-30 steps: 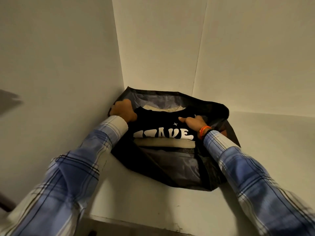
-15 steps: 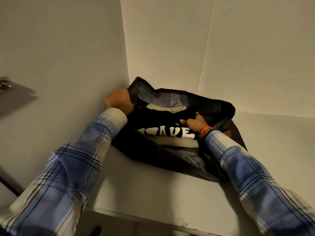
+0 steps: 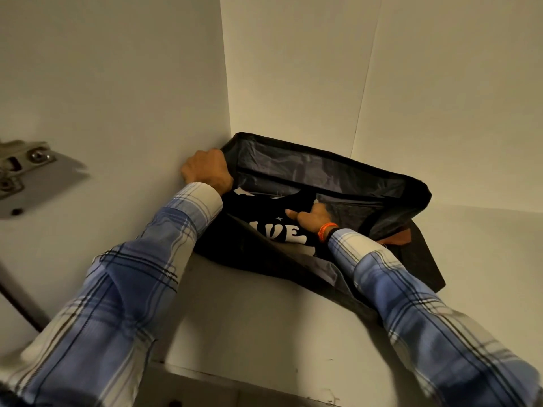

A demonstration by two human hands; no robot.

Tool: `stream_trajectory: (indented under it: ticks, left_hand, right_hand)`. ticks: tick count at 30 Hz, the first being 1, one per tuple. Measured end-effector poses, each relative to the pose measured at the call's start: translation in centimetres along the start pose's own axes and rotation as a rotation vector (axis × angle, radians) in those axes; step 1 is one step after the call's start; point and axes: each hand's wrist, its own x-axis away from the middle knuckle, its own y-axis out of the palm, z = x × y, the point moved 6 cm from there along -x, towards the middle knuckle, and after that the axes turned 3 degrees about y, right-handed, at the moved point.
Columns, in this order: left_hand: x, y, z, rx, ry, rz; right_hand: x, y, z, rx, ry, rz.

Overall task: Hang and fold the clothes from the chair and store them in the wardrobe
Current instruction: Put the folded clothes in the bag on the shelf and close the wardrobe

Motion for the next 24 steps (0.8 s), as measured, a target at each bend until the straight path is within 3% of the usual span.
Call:
stream_trajectory:
  ticks: [2, 4, 5, 7, 9, 12, 17, 21, 24]
  left_hand:
    - [-0.1, 0.1, 0.1, 0.0, -0.004, 0.001]
    - [-0.1, 0.3, 0.3, -0.003, -0.007, 0.0]
    - [-0.2, 0.3, 0.3, -0.004, -0.008, 0.0]
    - [-0.2, 0.3, 0.4, -0.005, -0.01, 0.0]
    - [-0.2, 0.3, 0.3, -0.006, -0.014, -0.004]
    - [-0.4, 0.2, -0.1, -0.02, -0.019, -0.005]
    - [-0.6, 0.5, -0.4, -0.026, -0.038, -0.001]
    - [-0.7, 0.5, -0.4, -0.025, -0.05, 0.004]
    - [-0.7, 0.5, -0.5, -0.022, -0.059, -0.005]
  right_hand:
    - [1.6, -1.2, -1.6, 0.381, -0.127, 0.185]
    - [4.4, -1.5, -4.8, 0.673, -0.451, 0.335]
    - [5.7, -0.7, -6.2, 0.696, -0.633, 0.282]
    - [7.0, 1.6, -7.3, 0.643, -0.812, -0.048]
    - [7.2, 4.3, -6.7, 0.846, -0.84, -0.224]
    - [6.3, 5.8, -5.4, 1.102, -0.804, -0.167]
    - [4.0, 4.6, -5.1, 0.975, -0.702, -0.102]
    - [3.1, 4.5, -5.3, 0.953, -0.695, -0.188]
    - [2.9, 2.1, -6.7, 0.725, -0.695, -0.148]
